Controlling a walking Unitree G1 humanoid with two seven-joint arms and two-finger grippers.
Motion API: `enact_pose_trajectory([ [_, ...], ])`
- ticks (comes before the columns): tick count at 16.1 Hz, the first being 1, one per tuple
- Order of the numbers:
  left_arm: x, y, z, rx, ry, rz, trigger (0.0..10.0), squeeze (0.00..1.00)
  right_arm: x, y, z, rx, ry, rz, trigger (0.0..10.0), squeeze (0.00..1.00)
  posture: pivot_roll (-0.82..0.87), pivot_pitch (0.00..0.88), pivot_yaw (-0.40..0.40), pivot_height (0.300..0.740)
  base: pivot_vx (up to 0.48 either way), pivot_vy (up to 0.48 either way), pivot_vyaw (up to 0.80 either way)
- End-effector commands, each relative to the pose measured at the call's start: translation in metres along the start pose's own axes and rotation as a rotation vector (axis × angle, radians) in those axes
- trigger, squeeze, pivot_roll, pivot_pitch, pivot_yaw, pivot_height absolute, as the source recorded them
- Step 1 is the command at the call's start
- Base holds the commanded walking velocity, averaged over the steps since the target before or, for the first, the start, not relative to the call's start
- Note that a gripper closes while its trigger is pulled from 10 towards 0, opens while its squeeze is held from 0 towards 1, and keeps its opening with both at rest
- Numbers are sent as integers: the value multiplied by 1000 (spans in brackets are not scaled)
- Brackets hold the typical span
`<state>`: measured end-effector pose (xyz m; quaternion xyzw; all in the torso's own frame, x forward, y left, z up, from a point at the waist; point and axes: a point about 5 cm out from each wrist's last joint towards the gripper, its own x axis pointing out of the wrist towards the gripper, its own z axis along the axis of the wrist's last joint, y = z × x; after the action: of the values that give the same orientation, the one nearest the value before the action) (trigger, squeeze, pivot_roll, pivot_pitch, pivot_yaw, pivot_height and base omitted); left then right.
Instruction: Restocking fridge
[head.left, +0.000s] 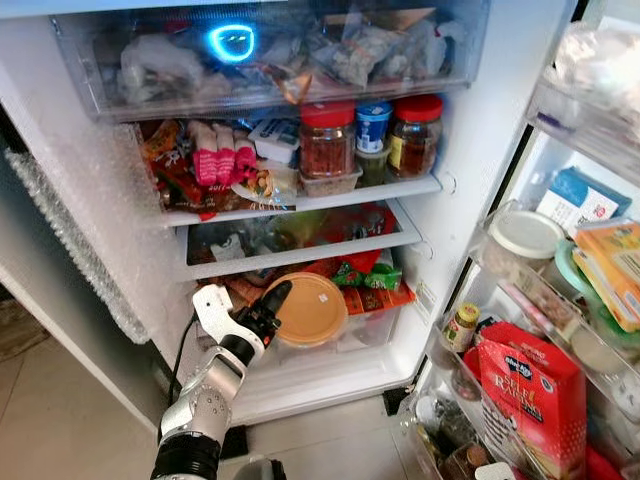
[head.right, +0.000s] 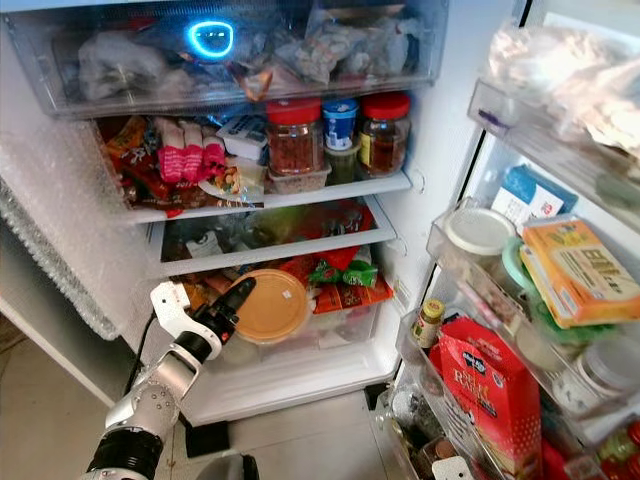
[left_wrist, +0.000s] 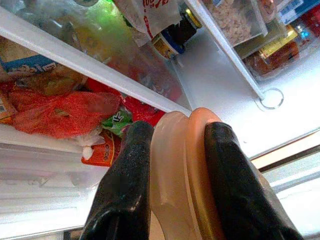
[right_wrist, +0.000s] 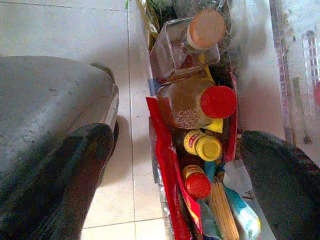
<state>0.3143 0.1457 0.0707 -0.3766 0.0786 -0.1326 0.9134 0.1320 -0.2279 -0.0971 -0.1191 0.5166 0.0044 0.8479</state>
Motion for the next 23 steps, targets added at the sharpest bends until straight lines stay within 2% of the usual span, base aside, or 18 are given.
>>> enact_pose_trajectory([
  [1, 3, -4, 2, 28, 4, -23, 10000, 0, 0, 11, -1, -5, 13, 38, 10000, 0, -94, 0, 38, 655, 266, 0, 0],
  [11, 6, -7, -3, 43, 31, -33, 10000, 0, 1, 11, -1, -12, 13, 43, 10000, 0, -94, 0, 34, 655, 297, 0, 0],
  [19, 4, -10, -14, 85, 110, -79, 10000, 0, 1, 12, -1, -9, 12, 46, 10000, 0, -99, 1, 39, 655, 301, 0, 0],
  [23, 2, -9, -15, 86, 101, -64, 10000, 0, 0, 12, -2, -5, 13, 43, 10000, 0, -93, 0, 36, 655, 0, 0, 0],
])
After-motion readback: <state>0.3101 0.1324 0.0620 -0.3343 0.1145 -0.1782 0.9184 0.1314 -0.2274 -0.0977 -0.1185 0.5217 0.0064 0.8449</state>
